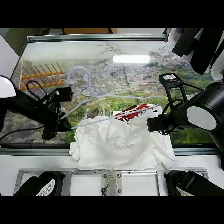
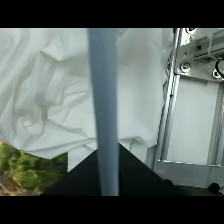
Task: Fold the clothes and pants, and hang the long-sleeved shirts on hangers.
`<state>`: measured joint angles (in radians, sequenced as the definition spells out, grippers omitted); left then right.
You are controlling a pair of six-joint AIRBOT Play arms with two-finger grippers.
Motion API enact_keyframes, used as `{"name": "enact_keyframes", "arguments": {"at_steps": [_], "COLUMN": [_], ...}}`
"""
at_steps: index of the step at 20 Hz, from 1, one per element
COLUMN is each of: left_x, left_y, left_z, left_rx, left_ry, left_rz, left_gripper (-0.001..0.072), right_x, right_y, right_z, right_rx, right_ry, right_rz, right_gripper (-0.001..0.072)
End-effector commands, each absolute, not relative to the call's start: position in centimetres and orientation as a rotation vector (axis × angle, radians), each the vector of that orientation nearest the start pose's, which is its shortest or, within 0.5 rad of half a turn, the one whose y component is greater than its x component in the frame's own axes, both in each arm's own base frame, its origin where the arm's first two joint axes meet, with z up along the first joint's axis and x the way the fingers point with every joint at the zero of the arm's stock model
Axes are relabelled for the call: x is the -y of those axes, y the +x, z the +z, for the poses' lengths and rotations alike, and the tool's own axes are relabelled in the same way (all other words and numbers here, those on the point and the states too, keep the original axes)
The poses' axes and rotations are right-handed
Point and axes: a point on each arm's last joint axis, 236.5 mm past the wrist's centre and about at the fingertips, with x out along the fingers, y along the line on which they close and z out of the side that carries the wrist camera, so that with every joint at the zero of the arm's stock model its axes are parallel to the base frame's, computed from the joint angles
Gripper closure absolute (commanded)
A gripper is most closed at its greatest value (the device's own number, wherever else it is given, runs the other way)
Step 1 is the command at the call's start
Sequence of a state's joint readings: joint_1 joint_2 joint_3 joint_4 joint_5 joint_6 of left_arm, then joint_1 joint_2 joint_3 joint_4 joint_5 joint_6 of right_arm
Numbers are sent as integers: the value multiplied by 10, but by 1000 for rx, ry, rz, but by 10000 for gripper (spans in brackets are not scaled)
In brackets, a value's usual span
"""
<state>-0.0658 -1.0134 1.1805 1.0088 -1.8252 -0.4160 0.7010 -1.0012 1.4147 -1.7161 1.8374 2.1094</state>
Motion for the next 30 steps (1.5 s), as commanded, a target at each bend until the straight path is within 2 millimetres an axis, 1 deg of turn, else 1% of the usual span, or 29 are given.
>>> {"name": "enact_keyframes", "arguments": {"at_steps": [1,2,5,6,9,11,13,15,20,23,27,29,30], "left_x": [121,118,129,129,120,118,117,115,116,123,143,144,146], "left_y": [198,199,202,203,202,208,209,208,177,163,139,130,129], "left_z": [94,91,95,93,84,87,94,96,84,85,87,85,85], "left_rx": [-1064,-1064,-1034,-1044,-1116,-1116,-1103,-1093,-1109,-1094,-1126,-1177,-1183], "left_ry": [520,496,412,403,411,425,441,461,454,476,531,549,543], "left_rz": [-1310,-1290,-1326,-1331,-1342,-1334,-1335,-1317,-1321,-1348,-1418,-1425,-1423], "left_gripper": [694,694,694,694,694,695,695,695,695,695,695,695,695], "right_x": [-136,-136,-136,-137,-138,-137,-129,-120,-104,-103,-102,-103,-103], "right_y": [212,212,212,213,214,214,219,223,231,232,232,231,232], "right_z": [150,150,150,151,151,151,152,152,151,151,151,151,151], "right_rx": [-1370,-1370,-1370,-1366,-1365,-1361,-1350,-1355,-1374,-1374,-1374,-1374,-1374], "right_ry": [-107,-107,-107,-105,-103,-114,-123,-92,-9,-5,1,5,5], "right_rz": [67,67,67,69,71,76,51,18,-38,-43,-48,-51,-51], "right_gripper": [687,687,687,686,687,686,686,687,686,686,686,687,687]}}
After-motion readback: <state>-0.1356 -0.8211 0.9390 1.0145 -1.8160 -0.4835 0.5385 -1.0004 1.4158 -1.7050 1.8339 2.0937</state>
